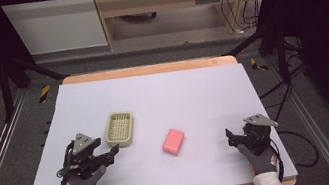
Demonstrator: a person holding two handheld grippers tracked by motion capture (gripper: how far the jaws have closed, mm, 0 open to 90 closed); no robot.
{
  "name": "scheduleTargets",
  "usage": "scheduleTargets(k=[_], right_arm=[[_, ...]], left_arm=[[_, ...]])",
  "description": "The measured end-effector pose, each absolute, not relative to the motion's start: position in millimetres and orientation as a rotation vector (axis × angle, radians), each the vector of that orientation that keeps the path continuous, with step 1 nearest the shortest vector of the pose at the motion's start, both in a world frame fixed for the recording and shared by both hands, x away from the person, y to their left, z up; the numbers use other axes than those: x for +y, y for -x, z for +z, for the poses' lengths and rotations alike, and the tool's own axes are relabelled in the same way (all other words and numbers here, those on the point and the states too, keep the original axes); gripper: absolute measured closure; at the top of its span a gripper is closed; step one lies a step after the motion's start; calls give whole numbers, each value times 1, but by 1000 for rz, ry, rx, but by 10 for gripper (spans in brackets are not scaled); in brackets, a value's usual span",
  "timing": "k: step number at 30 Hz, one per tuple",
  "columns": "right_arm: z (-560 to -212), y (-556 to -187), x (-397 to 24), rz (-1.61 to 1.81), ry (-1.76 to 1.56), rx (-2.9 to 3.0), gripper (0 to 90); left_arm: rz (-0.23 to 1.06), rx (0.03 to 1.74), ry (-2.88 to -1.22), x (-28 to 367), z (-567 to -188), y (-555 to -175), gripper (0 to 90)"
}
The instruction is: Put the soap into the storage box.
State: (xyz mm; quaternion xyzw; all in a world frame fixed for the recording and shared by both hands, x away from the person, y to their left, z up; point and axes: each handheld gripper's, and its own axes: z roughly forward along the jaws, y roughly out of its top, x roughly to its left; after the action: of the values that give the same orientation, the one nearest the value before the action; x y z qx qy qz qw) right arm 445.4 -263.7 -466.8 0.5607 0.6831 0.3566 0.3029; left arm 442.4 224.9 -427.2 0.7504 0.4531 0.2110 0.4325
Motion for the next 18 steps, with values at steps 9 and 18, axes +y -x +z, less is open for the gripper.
scheduleTargets(k=[9, 18], right_arm=[[-466, -445, -263, 939, -1483, 1812, 72], [-466, -445, -263, 941, -1486, 1807, 72]], left_arm=[[525, 1104, -1874, 218, -418, -447, 268], [516, 1077, -1885, 203, -410, -453, 262]])
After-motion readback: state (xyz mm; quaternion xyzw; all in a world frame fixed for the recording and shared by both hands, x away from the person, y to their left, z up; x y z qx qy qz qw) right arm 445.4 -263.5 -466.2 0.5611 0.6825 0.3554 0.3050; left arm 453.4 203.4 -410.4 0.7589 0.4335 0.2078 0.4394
